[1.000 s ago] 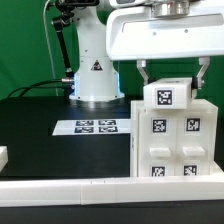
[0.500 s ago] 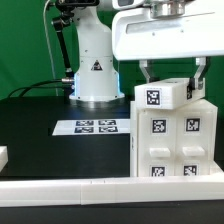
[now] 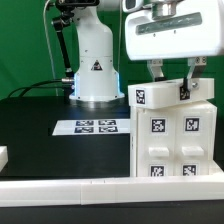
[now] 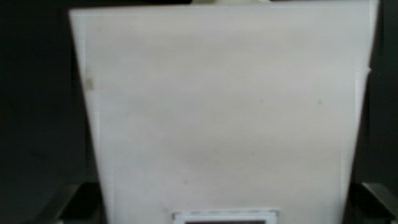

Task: Assemble cabinet

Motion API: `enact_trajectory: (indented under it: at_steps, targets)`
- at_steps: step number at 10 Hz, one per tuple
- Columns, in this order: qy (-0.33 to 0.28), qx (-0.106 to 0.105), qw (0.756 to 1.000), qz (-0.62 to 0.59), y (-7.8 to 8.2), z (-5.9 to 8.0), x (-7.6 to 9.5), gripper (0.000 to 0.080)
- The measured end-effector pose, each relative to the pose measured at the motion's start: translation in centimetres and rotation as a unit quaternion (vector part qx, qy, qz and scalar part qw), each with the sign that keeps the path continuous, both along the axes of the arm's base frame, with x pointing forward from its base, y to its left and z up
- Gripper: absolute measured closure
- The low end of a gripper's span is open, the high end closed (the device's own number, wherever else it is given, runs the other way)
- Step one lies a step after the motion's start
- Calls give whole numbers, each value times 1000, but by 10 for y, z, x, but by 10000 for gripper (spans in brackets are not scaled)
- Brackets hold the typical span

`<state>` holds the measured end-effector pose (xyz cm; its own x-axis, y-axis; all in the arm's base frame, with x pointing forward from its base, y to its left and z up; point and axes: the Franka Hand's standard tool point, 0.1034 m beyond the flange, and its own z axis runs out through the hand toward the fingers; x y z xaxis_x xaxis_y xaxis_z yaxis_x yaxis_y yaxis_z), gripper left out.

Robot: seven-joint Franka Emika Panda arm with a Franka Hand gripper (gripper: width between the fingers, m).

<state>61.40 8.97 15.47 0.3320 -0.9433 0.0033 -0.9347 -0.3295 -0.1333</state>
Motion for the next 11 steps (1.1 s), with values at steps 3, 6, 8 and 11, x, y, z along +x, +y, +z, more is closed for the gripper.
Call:
enact_trajectory:
  at_steps: [3, 6, 8, 11]
  targets:
    - [3, 35, 986, -166, 2, 0, 1, 239]
    - [8, 64, 950, -306, 3, -1, 3, 239]
    - [12, 81, 927, -367, 3, 0, 4, 239]
    - [19, 103, 913, -395, 1, -1, 5, 239]
